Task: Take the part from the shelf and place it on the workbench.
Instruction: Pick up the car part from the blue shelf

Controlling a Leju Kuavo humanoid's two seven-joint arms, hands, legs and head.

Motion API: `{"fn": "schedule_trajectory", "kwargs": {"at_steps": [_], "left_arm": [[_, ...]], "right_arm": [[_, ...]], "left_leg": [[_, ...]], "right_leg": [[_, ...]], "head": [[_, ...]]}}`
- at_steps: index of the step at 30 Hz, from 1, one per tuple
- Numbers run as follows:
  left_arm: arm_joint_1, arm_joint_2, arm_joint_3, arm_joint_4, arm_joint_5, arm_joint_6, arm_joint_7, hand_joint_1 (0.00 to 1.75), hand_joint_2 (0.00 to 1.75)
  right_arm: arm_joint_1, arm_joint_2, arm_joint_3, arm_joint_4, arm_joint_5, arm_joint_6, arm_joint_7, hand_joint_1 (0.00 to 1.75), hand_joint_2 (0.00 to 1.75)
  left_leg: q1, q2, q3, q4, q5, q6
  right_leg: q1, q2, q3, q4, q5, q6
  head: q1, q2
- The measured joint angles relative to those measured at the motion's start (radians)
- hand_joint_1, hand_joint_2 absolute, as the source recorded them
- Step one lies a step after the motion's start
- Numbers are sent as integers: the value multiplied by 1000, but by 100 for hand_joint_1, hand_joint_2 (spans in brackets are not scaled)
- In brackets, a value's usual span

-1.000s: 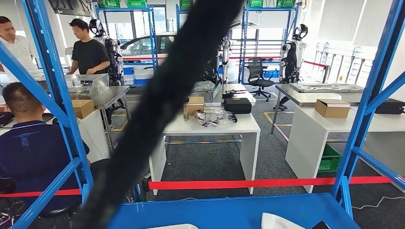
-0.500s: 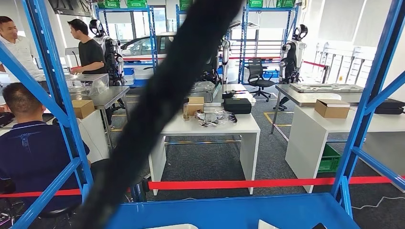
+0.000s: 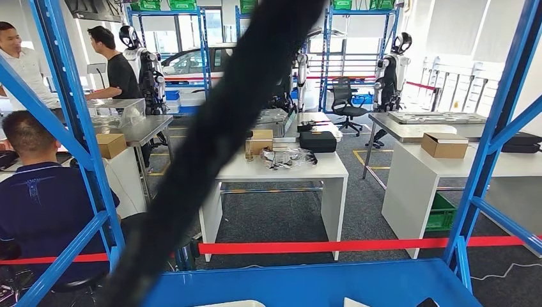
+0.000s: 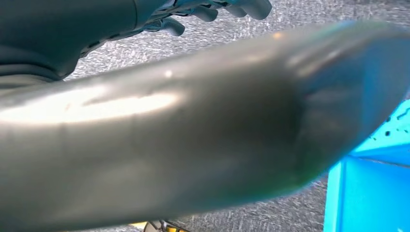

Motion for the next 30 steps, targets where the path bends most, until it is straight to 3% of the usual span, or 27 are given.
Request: {"fn": "schedule_trajectory", "kwargs": {"at_steps": [11, 18, 30], "left_arm": [[-1, -5, 12, 1, 5, 58, 71, 0, 0], [-2, -12, 28, 2, 10, 114, 143, 0, 0], [-4, -16, 40, 2, 6, 121, 168, 0, 0]], "right_arm": [[-26, 14, 2, -138, 24, -59, -42, 140, 175], [-48, 20, 29, -213, 17, -149, -86, 140, 175], [-21, 24, 111, -308, 83, -267, -96, 140, 175]], "left_leg": [[0, 0, 0, 0, 0, 0], [0, 0, 0, 0, 0, 0], [0, 0, 0, 0, 0, 0]], "right_leg": [[0, 0, 0, 0, 0, 0], [0, 0, 0, 0, 0, 0], [0, 0, 0, 0, 0, 0]], "head": [[0, 0], [0, 0], [0, 0]]}}
